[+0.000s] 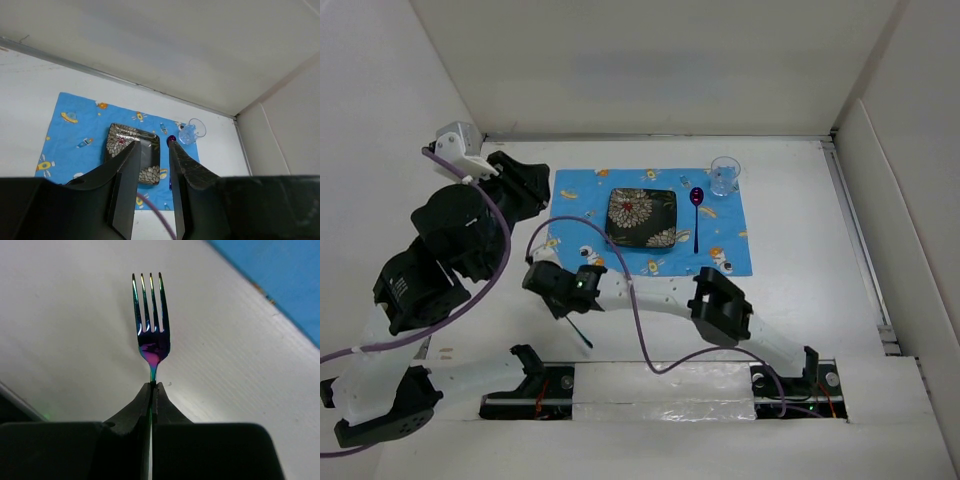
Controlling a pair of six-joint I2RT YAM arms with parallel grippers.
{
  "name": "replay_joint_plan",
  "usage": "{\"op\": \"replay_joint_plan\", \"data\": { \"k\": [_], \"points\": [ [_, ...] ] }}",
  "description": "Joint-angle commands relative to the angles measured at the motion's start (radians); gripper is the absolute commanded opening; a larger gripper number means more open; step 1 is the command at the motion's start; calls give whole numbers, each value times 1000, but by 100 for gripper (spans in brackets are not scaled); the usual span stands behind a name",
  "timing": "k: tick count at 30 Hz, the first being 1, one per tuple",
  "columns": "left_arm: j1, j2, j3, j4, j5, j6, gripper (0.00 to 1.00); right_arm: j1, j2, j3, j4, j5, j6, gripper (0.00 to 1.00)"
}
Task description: Set the dinner table for one person
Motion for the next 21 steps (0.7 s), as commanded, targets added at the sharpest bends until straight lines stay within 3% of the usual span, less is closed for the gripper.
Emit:
{"op": "replay_joint_plan", "data": {
  "k": [1, 10, 21],
  "points": [
    [5, 29, 3, 58, 45, 54, 27, -80, -28, 216, -39, -3, 55, 0],
    [5, 29, -70, 87, 122, 75, 29, -341, 94, 455, -29, -31, 242, 0],
    [5, 24, -148, 90, 157, 72, 29, -430, 260, 554, 97, -78, 380, 0]
  ]
}}
